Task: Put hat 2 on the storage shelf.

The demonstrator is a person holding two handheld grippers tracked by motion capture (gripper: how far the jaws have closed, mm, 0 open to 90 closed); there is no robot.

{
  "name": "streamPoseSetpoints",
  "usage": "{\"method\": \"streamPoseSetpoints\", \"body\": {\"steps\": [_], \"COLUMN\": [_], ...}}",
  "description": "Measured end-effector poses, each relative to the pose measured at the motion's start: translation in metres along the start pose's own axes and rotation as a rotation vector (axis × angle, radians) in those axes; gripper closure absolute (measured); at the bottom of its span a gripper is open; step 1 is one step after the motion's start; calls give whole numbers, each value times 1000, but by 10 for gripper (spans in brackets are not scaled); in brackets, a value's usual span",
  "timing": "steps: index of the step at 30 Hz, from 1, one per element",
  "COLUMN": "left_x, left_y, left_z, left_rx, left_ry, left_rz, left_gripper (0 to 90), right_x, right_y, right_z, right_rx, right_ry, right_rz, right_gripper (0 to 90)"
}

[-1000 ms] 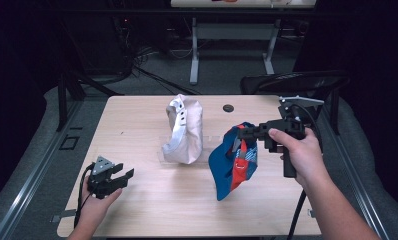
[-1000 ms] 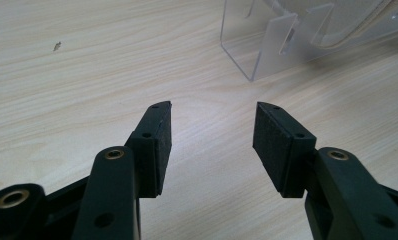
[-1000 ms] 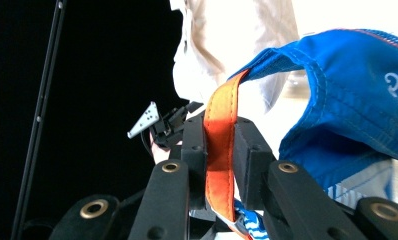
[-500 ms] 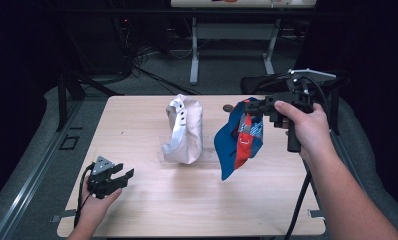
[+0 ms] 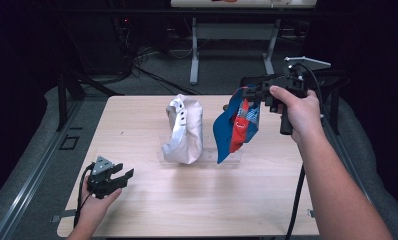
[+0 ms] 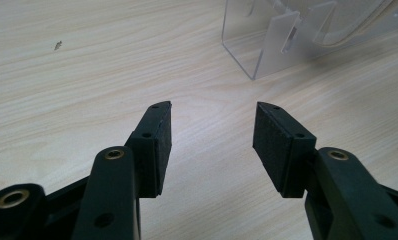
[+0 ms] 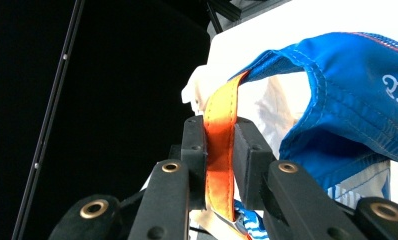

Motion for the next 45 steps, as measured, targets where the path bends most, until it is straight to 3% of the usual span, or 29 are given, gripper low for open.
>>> {"method": "streamPoseSetpoints", "body": {"steps": [14, 24, 35, 37, 45], "left_x": [1, 0, 0, 0, 1], "left_y": [-1, -1, -1, -1, -1], "left_z": [2, 2, 3, 3, 3], "left_rx": [8, 2, 6, 8, 5], "left_ry": [0, 0, 1, 1, 2], "left_rz": [-2, 1, 0, -2, 0], "left_gripper": [503, 503, 503, 503, 503], "right_x": [-10, -11, -26, -30, -45], "right_y": [21, 27, 25, 24, 19], "right_z": [2, -10, -10, -12, -26], "right_rx": [-17, -21, -8, -13, -22], "right_ry": [-18, -54, -83, -74, -108], "right_rz": [-35, -46, -34, -22, 5], "right_gripper": [776, 776, 776, 776, 776]}}
Point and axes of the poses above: each handheld gripper's, and its own axes: x roughly backward along the jaws, y roughly out of its top, z roughly to its left, the point moved 1 cm from there along -x, roughly forward along the jaws, and after that the axes turned 12 degrees about -x, right-handed, at the moved point
